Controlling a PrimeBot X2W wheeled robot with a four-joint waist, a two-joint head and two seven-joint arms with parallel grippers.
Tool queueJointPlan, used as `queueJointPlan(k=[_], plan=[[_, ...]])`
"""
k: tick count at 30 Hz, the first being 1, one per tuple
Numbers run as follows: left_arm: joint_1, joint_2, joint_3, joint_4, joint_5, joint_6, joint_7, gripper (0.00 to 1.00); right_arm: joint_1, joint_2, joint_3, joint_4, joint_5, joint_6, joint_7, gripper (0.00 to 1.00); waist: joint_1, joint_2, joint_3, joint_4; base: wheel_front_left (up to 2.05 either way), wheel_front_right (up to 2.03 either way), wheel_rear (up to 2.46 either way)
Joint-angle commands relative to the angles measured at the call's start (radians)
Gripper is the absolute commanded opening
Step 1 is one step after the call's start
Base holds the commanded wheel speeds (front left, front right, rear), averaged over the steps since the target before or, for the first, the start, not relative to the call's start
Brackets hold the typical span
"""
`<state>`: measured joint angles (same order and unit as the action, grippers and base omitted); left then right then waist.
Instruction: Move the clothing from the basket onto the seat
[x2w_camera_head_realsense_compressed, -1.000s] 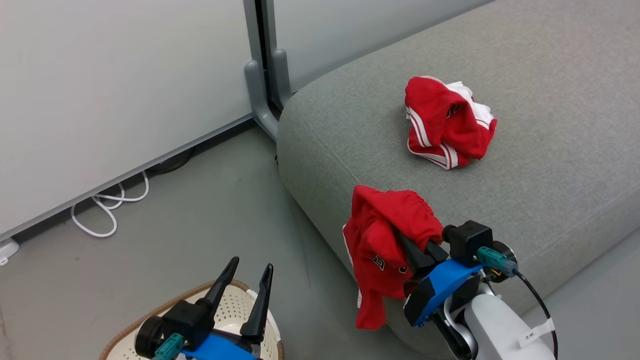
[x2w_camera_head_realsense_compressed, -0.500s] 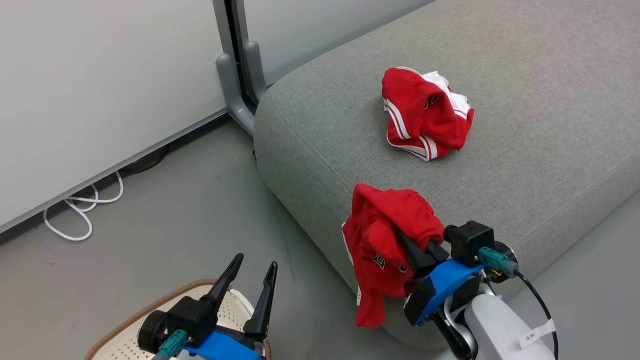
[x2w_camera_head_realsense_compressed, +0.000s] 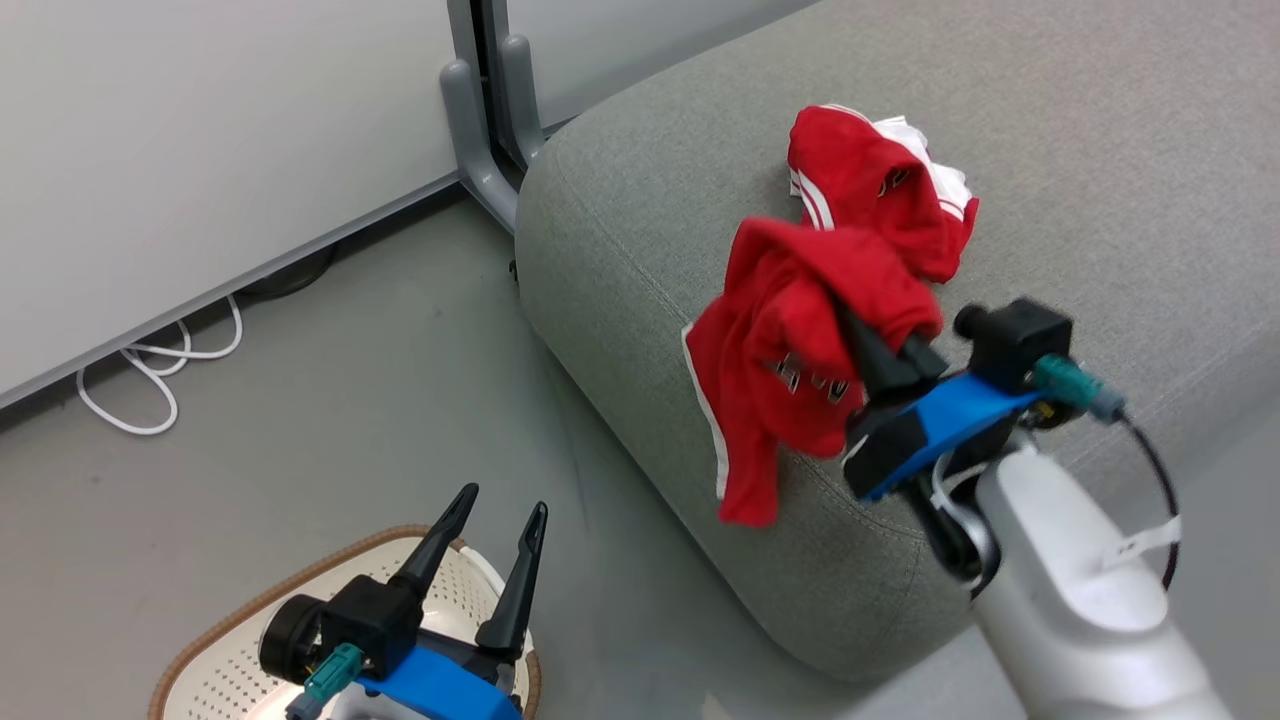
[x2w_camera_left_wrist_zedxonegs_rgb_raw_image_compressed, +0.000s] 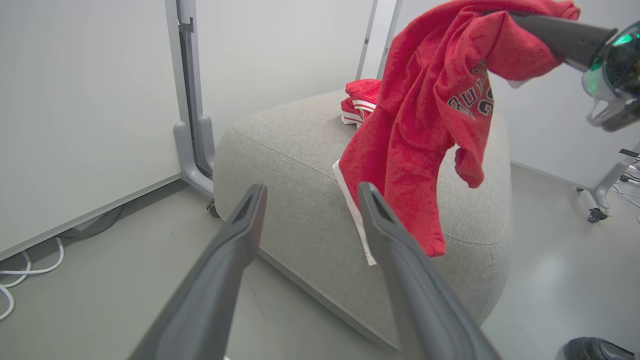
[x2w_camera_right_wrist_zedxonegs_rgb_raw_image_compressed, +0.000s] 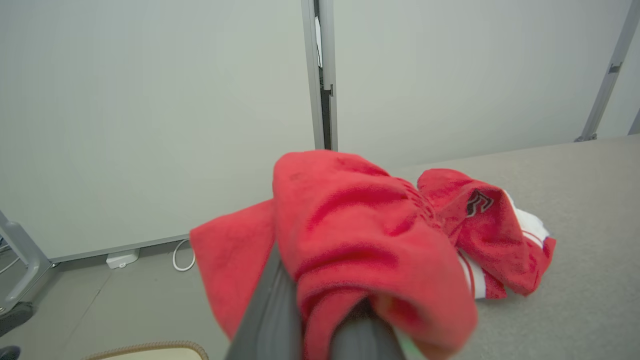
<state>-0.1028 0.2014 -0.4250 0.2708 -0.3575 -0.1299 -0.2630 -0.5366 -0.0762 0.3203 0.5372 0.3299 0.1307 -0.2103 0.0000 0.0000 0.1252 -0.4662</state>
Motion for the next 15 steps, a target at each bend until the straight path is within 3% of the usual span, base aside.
queueJointPlan(k=[1, 8, 15], plan=[[-0.018, 0.012, 0.003, -0.009, 0.007, -0.001, -0.003, 1.0, -0.053, -0.023, -0.016, -0.016, 0.017, 0.0, 0.007, 0.0, 0.0, 0.0, 0.022, 0.004, 0.0, 0.0, 0.0], [-0.081, 0.051, -0.011, -0.04, 0.026, -0.001, -0.003, 1.0, -0.246, -0.108, -0.11, -0.07, 0.093, 0.0, 0.056, 0.0, 0.0, 0.0, 0.136, 0.042, 0.0, 0.0, 0.0], [-0.169, 0.105, -0.023, -0.09, 0.045, -0.001, -0.003, 1.0, -0.413, -0.205, -0.248, -0.117, 0.084, 0.0, 0.066, 0.0, 0.0, 0.0, 0.287, 0.087, 0.0, 0.0, 0.0]])
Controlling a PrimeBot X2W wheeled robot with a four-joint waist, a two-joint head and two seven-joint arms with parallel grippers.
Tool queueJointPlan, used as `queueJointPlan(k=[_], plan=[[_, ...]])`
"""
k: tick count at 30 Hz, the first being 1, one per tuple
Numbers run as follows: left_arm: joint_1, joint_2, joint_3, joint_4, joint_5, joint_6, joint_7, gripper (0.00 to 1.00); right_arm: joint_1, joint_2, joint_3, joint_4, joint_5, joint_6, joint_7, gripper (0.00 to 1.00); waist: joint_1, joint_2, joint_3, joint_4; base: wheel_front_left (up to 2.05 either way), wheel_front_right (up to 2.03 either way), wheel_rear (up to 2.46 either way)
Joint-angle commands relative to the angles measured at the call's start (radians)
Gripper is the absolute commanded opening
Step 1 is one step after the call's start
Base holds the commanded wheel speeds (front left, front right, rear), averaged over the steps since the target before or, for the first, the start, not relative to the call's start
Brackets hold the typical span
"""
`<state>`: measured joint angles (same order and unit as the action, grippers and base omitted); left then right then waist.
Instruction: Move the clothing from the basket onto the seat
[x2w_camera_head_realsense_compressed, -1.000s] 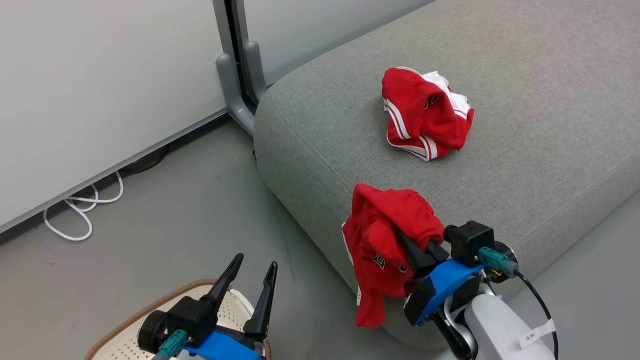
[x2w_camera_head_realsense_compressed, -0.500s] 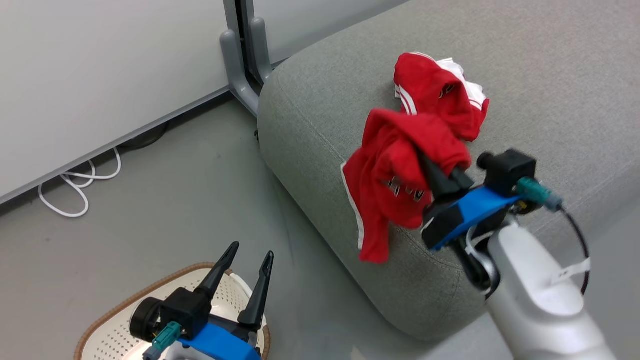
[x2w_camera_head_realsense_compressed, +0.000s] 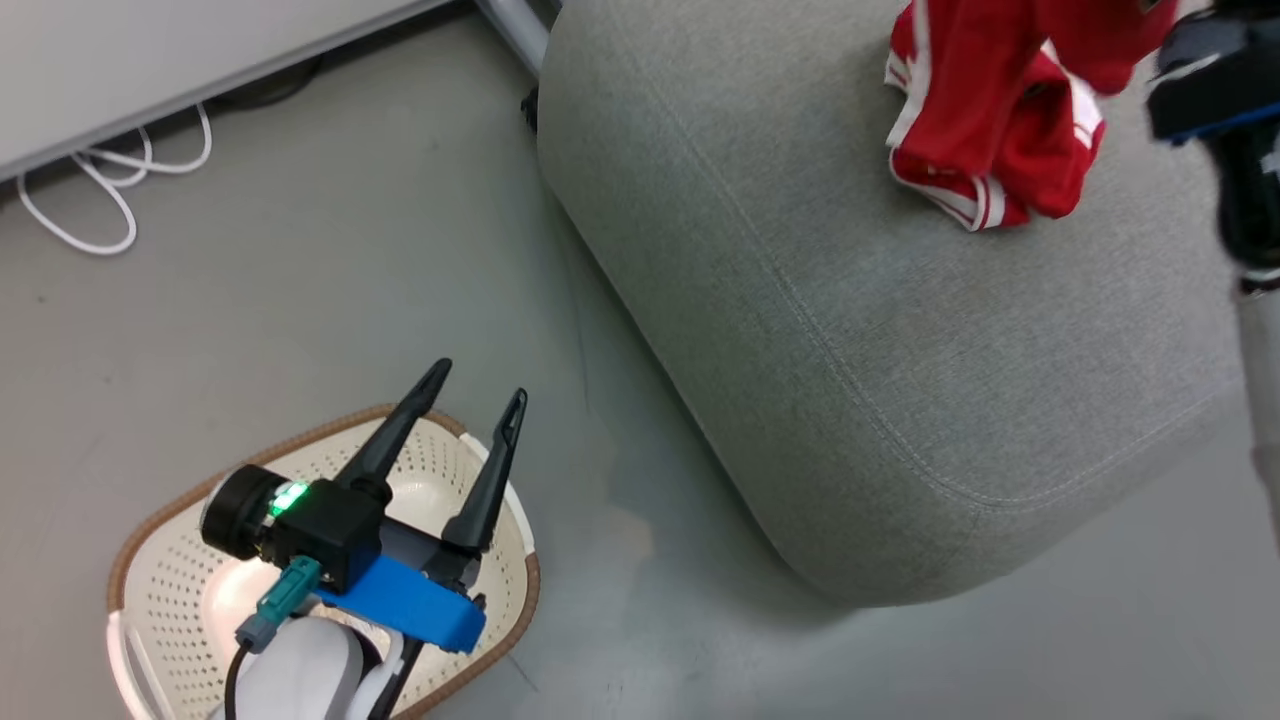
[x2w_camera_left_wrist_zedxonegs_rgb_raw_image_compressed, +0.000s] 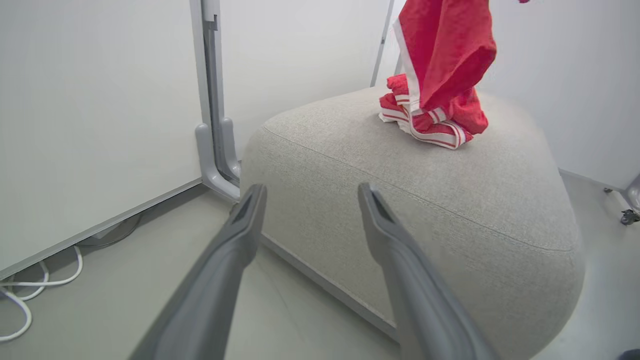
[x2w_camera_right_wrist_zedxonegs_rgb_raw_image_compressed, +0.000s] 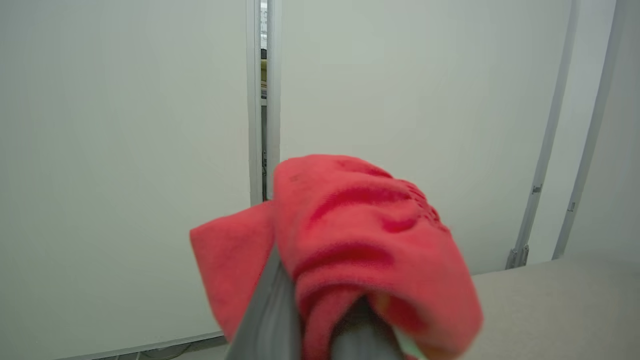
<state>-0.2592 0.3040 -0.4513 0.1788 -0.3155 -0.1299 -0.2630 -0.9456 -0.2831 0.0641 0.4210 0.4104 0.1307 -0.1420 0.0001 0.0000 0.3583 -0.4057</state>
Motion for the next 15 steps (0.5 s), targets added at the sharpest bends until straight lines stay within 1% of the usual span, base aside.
queueJointPlan(k=[1, 6, 10, 12, 15], plan=[[-0.022, 0.009, 0.007, -0.007, 0.005, -0.001, -0.003, 1.0, -0.021, -0.011, -0.012, -0.003, -0.009, 0.0, -0.007, 0.0, -0.0001, 0.0, 0.075, 0.03, 0.0, 0.0, 0.0], [-0.056, 0.049, 0.021, -0.066, 0.017, -0.001, -0.003, 1.0, -0.094, -0.081, -0.13, -0.02, -0.074, 0.0, -0.033, 0.0, -0.0001, 0.0, 0.207, 0.053, 0.0, 0.0, 0.0], [-0.092, 0.077, 0.02, -0.111, 0.023, -0.001, 0.001, 1.0, -0.098, -0.117, -0.209, 0.009, -0.114, 0.0, -0.061, 0.0, -0.0001, 0.0, 0.294, 0.079, 0.0, 0.0, 0.0], [-0.112, 0.091, 0.016, -0.127, 0.026, -0.001, 0.003, 1.0, -0.088, -0.123, -0.237, 0.04, -0.127, 0.0, -0.071, 0.0, -0.0001, 0.0, 0.328, 0.089, 0.0, 0.0, 0.0], [-0.135, 0.104, 0.022, -0.15, 0.035, -0.001, 0.004, 1.0, -0.075, -0.106, -0.258, 0.093, -0.147, 0.0, -0.089, 0.0, -0.0001, 0.0, 0.368, 0.094, 0.0, 0.0, 0.0]])
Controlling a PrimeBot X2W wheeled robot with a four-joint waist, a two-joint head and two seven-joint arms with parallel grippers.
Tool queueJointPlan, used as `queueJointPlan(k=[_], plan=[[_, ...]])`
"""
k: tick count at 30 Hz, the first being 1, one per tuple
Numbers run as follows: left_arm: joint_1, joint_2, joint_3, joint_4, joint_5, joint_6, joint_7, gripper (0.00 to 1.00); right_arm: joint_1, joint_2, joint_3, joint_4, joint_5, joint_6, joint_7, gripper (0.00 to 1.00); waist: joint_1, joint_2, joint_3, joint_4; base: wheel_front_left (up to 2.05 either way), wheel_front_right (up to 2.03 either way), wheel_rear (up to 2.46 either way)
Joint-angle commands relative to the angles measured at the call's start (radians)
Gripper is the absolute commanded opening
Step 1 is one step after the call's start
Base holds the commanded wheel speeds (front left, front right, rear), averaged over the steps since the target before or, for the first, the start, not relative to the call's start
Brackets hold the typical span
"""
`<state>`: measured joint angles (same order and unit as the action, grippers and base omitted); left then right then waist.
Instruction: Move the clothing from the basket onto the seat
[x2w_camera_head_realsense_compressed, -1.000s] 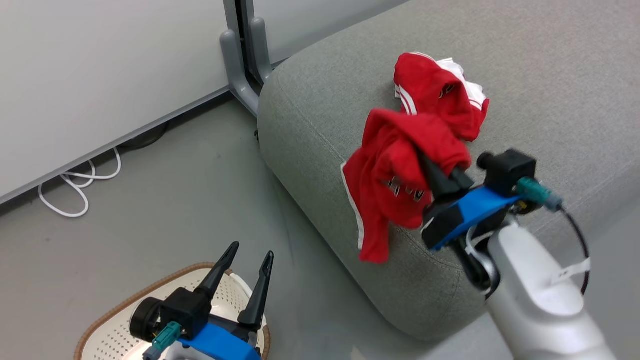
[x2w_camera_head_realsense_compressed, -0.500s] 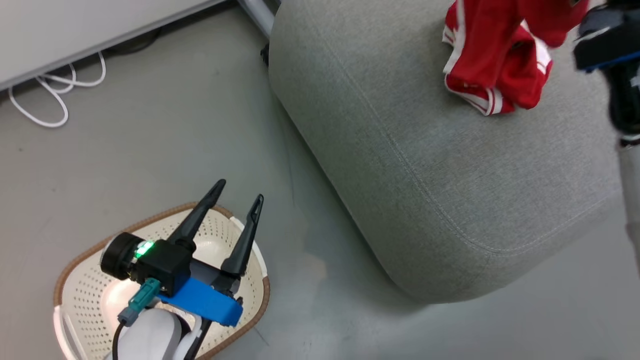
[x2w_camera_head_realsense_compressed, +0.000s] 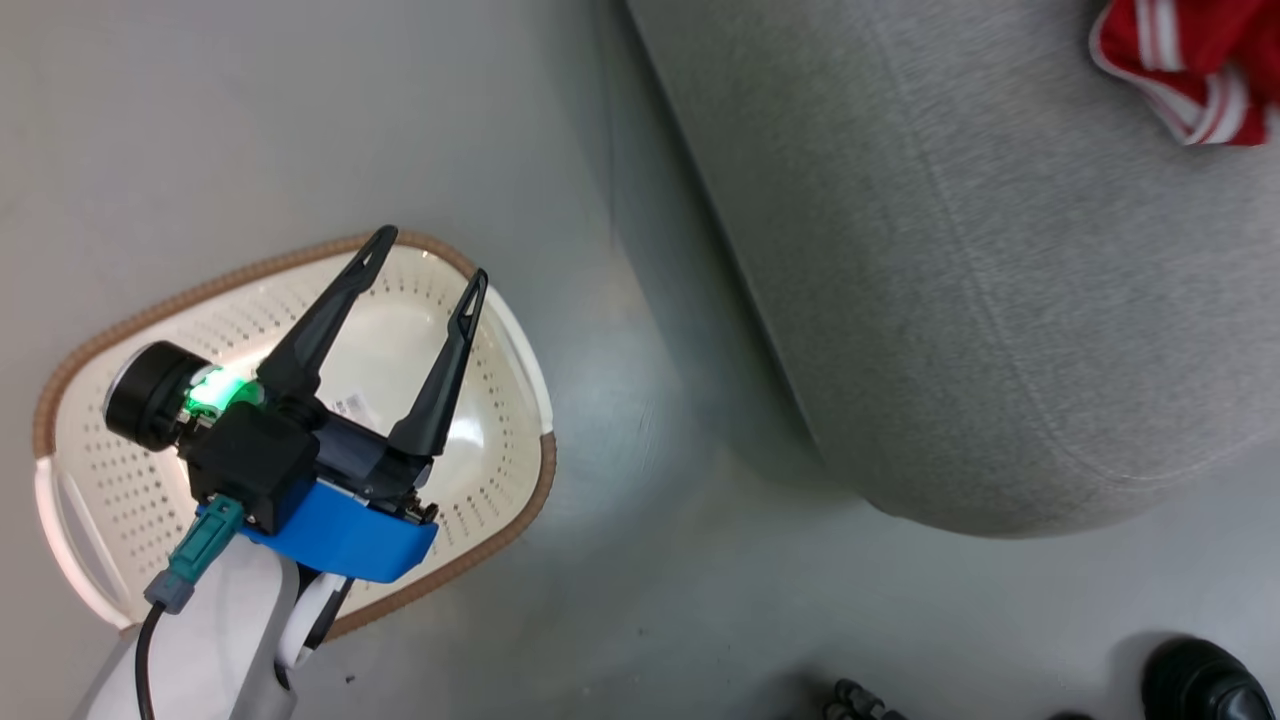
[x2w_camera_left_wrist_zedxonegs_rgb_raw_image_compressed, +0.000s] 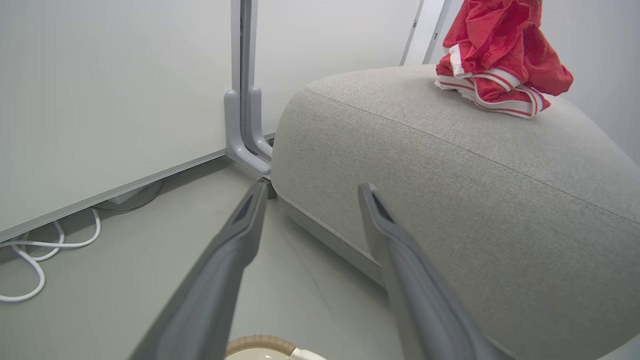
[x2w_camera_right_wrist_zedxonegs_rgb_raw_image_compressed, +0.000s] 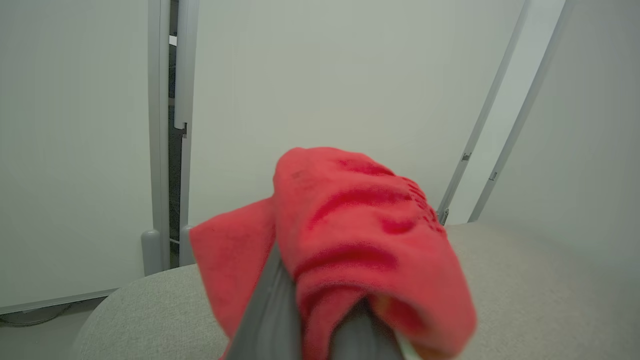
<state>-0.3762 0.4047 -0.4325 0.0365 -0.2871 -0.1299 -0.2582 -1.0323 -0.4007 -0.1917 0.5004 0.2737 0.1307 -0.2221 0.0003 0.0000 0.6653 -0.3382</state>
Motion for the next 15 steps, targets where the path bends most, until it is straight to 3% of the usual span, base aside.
queueJointPlan(k=[1, 7, 15], plan=[[-0.023, 0.006, 0.004, -0.015, 0.009, 0.001, -0.002, 1.0, 0.014, 0.02, -0.01, 0.036, -0.015, 0.0, -0.014, 0.0, -0.0003, 0.0, 0.07, 0.027, 0.0, 0.0, 0.0], [-0.039, 0.007, -0.007, -0.029, 0.019, 0.003, -0.004, 1.0, -0.002, 0.057, -0.026, 0.175, -0.045, 0.0, -0.034, 0.0, -0.0003, 0.0, 0.095, 0.038, 0.0, 0.0, 0.0], [-0.04, -0.003, -0.003, -0.015, 0.003, 0.004, -0.007, 1.0, -0.024, 0.05, -0.035, 0.292, -0.073, 0.0, -0.041, 0.0, -0.0003, 0.0, 0.085, 0.055, 0.0, 0.0, 0.0]])
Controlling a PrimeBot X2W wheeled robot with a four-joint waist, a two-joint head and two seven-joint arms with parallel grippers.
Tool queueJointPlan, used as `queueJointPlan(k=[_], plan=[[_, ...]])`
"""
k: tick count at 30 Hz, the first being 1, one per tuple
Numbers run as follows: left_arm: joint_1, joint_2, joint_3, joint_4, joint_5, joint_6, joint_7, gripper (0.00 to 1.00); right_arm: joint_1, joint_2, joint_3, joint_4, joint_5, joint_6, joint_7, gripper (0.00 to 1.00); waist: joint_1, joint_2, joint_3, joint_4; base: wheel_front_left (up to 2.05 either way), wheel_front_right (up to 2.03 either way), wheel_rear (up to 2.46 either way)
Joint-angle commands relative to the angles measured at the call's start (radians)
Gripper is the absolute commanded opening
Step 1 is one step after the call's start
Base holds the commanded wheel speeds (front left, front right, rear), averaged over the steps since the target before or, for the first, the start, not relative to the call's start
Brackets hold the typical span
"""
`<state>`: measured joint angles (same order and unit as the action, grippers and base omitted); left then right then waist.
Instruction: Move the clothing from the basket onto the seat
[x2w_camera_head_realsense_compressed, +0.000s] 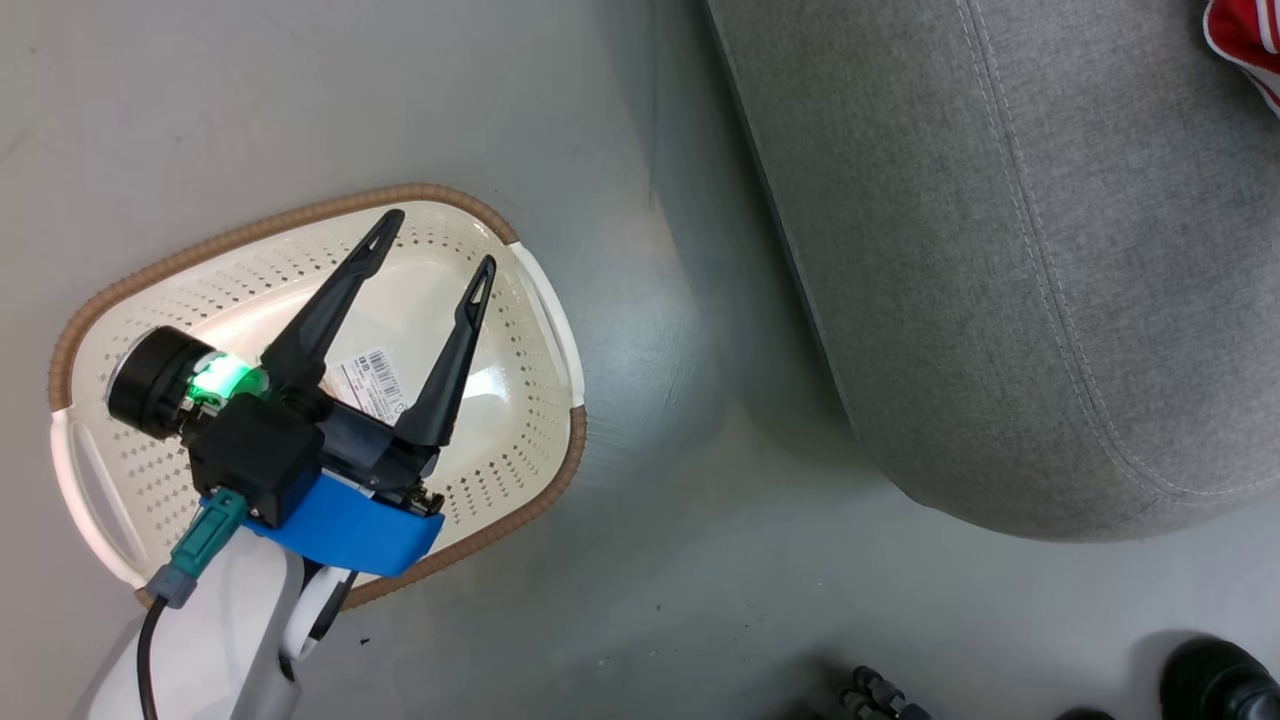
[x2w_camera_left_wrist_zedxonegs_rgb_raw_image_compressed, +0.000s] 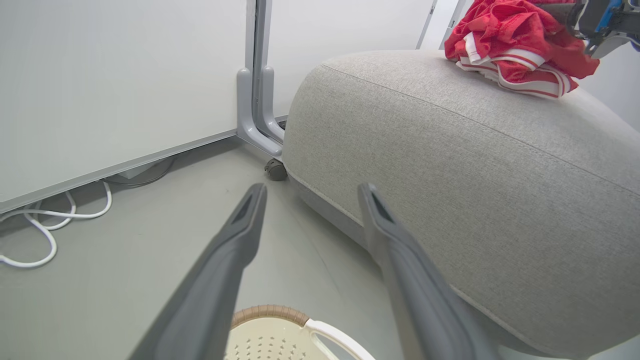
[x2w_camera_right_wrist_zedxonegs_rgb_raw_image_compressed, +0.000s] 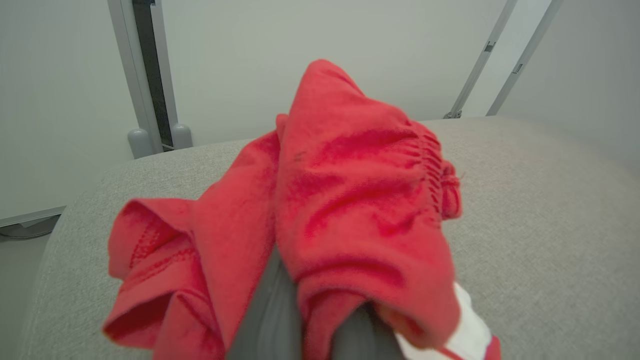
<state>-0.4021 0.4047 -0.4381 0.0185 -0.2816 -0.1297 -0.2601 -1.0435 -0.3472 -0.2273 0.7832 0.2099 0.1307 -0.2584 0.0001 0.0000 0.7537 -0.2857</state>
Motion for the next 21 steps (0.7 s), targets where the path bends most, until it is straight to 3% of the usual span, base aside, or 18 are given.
queueJointPlan(k=[1, 5, 6, 8, 9, 10, 11, 21], plan=[[-0.013, -0.005, 0.003, 0.005, -0.004, 0.003, -0.005, 1.0, -0.011, -0.005, 0.001, 0.015, -0.009, 0.0, -0.005, 0.0, -0.0001, 0.0, -0.007, 0.004, 0.0, 0.0, 0.0], [-0.003, -0.016, 0.002, 0.015, -0.006, 0.003, -0.006, 1.0, -0.004, -0.007, 0.007, 0.029, -0.009, 0.0, -0.007, 0.0, -0.0001, 0.0, -0.025, 0.006, 0.0, 0.0, 0.0], [-0.001, -0.018, 0.003, 0.017, -0.006, 0.003, -0.006, 1.0, -0.001, -0.006, 0.01, 0.03, -0.009, 0.0, -0.007, 0.07, -0.0001, 0.0, -0.03, 0.006, 0.0, 0.0, 0.0], [0.003, -0.025, 0.005, 0.021, -0.007, 0.003, -0.006, 1.0, 0.009, -0.005, 0.016, 0.023, -0.011, 0.0, -0.007, 0.41, -0.0001, 0.0, -0.042, 0.007, 0.0, 0.0, 0.0], [0.004, -0.029, 0.006, 0.023, -0.008, 0.003, -0.006, 1.0, 0.017, -0.005, 0.019, 0.019, -0.013, 0.0, -0.008, 0.49, -0.0001, 0.0, -0.049, 0.008, 0.0, 0.0, 0.0], [0.005, -0.033, 0.007, 0.026, -0.008, 0.002, -0.006, 1.0, 0.025, -0.005, 0.021, 0.017, -0.015, 0.0, -0.007, 0.78, -0.0001, 0.0, -0.057, 0.008, 0.0, 0.0, 0.0], [0.006, -0.039, 0.007, 0.028, -0.009, 0.002, -0.006, 1.0, 0.034, -0.006, 0.024, 0.013, -0.019, 0.0, -0.008, 1.0, -0.0001, 0.0, -0.066, 0.01, 0.0, 0.0, 0.0], [0.051, -0.122, 0.008, 0.076, -0.04, 0.0, -0.006, 1.0, 0.146, -0.013, 0.101, 0.014, 0.024, 0.0, -0.007, 1.0, -0.0001, 0.0, -0.217, 0.043, 0.0, 0.0, 0.0]])
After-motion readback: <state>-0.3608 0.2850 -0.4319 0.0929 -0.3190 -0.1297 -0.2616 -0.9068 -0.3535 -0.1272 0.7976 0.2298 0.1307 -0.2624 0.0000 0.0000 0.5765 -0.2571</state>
